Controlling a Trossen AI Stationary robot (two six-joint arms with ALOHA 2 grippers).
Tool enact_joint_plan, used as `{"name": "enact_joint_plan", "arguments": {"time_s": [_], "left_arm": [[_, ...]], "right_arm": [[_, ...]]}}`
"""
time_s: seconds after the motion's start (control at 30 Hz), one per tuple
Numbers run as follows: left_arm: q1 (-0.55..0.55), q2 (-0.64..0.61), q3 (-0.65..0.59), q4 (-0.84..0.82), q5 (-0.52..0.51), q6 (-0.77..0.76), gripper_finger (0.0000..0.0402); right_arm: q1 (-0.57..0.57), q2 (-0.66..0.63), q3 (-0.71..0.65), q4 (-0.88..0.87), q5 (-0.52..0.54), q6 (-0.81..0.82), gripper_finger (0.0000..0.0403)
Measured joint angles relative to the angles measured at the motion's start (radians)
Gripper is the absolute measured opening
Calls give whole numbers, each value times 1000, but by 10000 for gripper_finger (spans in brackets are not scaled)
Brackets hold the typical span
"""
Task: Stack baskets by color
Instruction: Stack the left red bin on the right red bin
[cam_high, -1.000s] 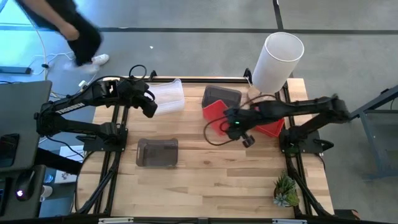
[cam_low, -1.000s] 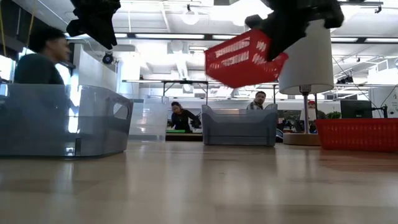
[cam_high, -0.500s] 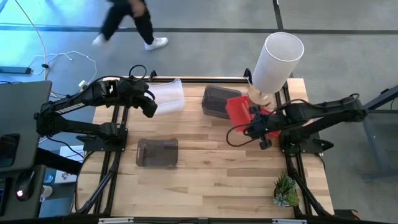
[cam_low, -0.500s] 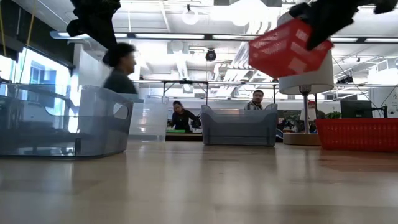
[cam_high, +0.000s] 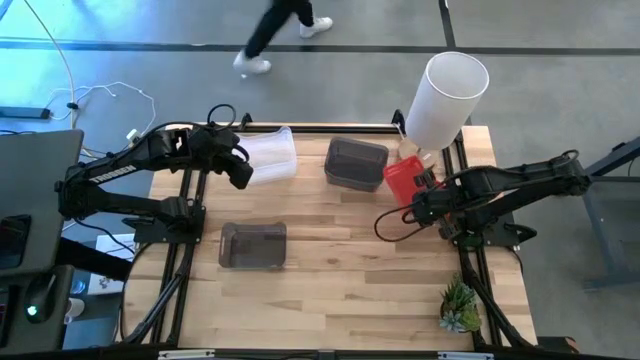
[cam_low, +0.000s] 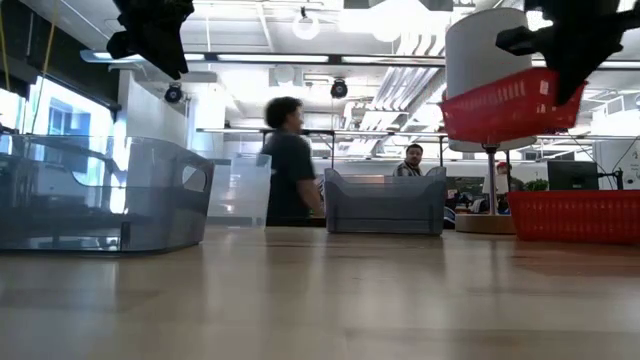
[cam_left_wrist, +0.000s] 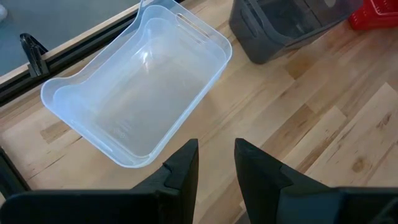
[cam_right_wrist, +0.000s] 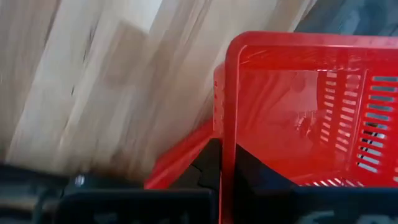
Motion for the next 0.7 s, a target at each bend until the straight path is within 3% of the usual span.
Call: {"name": "enact_joint_plan", "arguments": {"time_s": [0.4,0.7], "left_arm": [[0,0,0,0,-38,0,90],[0,0,0,0,-37,0,90]], "right_arm": [[1,0,0,-193,51,27,0],[-2,0,-1,-220,81,40,0]]}}
